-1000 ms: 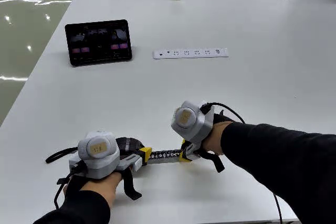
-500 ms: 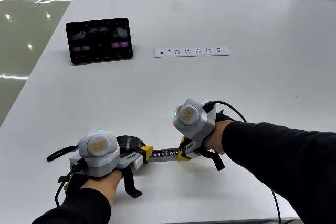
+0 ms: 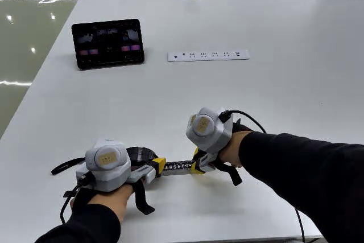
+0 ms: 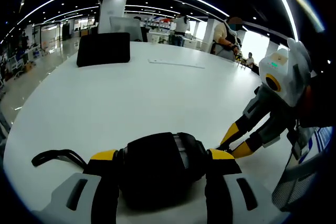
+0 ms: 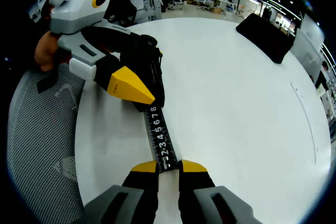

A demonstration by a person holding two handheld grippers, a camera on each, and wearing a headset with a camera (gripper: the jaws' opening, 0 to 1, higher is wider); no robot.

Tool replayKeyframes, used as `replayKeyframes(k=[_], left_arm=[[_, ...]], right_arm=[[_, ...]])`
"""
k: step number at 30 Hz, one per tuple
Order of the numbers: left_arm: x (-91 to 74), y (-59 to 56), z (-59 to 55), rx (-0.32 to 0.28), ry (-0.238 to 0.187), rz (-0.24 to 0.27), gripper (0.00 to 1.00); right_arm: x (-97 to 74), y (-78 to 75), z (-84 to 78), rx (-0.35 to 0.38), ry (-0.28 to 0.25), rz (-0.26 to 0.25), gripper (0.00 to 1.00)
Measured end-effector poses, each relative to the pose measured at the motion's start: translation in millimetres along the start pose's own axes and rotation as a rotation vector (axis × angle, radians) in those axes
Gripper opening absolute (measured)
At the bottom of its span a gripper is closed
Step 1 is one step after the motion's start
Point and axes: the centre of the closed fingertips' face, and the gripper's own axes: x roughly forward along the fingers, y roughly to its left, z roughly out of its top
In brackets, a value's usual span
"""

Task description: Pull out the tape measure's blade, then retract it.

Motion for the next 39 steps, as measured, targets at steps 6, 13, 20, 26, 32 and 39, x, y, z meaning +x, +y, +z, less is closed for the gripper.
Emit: replayKeyframes(k=[6, 13, 20, 26, 32, 39], left_arm=[[0.0, -0.2, 0.0, 0.001, 0.000, 0.000, 0.62], [0.3, -0.1, 0.4, 0.001, 0.001, 0.000, 0.62], [0.6, 0.3, 0.7, 0.000, 0.002, -0.001, 0.62], [0.9, 0.6, 1.1, -0.001, 0.002, -0.002, 0.62], [0.9, 0.5, 1.1, -0.001, 0.003, -0.003, 0.62], [1.5, 1.1, 0.9, -0.002, 0.003, -0.002, 0.62]], right_arm=[[0.9, 0.6, 0.7, -0.003, 0.005, -0.003, 0.11], [2.4, -0.1, 3.0, -0.013, 0.006, -0.007, 0.10], [2.9, 0.9, 5.7, -0.008, 0.007, -0.006, 0.10], [4.6, -0.2, 7.6, -0.006, 0.003, -0.007, 0.11], [5.2, 0.2, 9.2, -0.003, 0.001, -0.005, 0.11], [5.9, 0.9, 11.0, -0.004, 0.000, -0.008, 0.11]])
